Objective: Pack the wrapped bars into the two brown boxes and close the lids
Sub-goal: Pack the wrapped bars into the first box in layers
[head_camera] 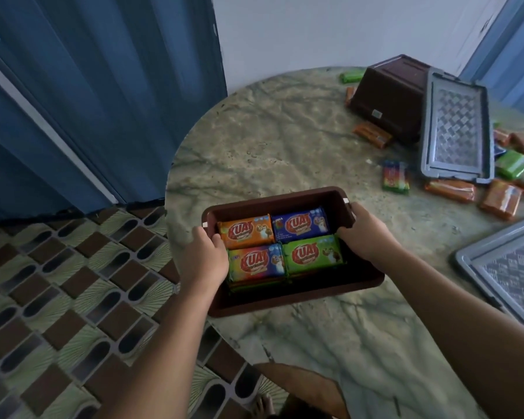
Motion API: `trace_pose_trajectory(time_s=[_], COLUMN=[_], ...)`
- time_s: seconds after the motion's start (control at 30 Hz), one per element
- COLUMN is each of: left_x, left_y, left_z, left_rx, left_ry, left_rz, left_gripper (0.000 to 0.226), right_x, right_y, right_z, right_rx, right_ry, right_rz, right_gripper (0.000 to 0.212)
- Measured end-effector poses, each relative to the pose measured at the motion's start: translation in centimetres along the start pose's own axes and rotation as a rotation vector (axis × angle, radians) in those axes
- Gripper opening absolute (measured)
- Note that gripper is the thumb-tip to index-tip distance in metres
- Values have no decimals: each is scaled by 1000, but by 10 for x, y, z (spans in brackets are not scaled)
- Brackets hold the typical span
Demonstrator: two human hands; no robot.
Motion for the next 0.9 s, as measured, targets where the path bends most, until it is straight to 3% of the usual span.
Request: trace_pose_trajectory(time_s=[0.37,0.53,0.9], left_x=[-10,-24,-46], left_y=[63,111,164], left_z=[-6,-26,-52], left_rx=[-41,-95,-90], left_ry=[-36,9,14], left_rz=[227,287,201], left_gripper=[29,15,25], right_x=[-19,-45,-98], right_y=[-9,-3,35], right_z=[12,37,81], right_rx=[139,203,186], right_ry=[11,48,31], right_rz=[127,175,151], right_gripper=[39,44,41])
Point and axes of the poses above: each hand's wrist, its own y-axis away from the middle knuckle, its own z-axis out of the back of the hand, x = y × z, the point moved 2 cm from there along -y, towards the middle knuckle, and after that the axes turned 1 degree about x, right-handed, at the moved point
